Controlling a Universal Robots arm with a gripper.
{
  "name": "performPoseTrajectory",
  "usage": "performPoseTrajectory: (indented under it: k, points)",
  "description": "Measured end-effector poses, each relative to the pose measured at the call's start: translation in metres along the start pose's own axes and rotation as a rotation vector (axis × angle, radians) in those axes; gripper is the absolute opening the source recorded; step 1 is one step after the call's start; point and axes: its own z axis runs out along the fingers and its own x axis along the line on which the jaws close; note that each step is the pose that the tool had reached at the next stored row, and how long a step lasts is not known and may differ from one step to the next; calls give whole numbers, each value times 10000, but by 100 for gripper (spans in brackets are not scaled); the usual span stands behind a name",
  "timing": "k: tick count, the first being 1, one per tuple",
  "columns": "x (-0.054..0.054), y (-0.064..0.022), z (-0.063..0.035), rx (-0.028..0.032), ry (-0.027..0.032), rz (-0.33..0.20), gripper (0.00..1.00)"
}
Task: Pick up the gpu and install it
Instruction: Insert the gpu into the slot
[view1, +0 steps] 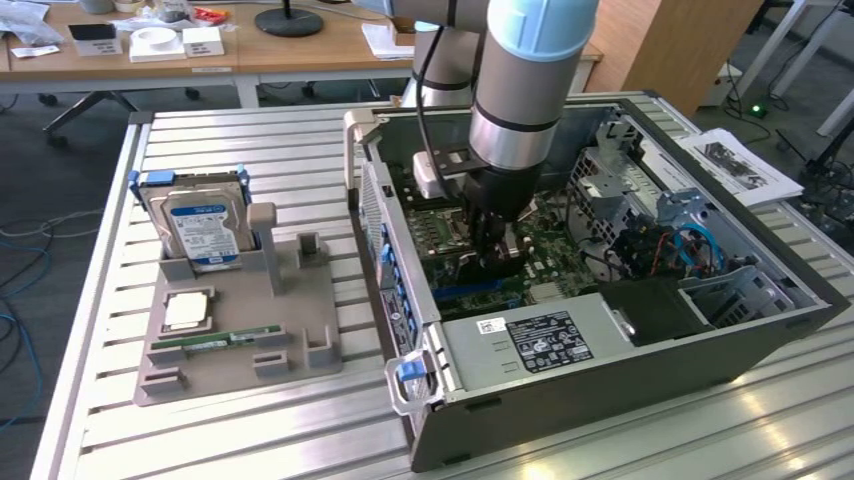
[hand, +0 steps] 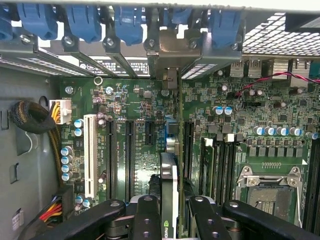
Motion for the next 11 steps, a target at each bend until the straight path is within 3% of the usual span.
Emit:
performPoseTrajectory:
  k: [4, 11]
  points:
    - [1, 3, 9, 52, -3, -2, 27]
    - [1, 27, 9, 76, -7, -5, 27]
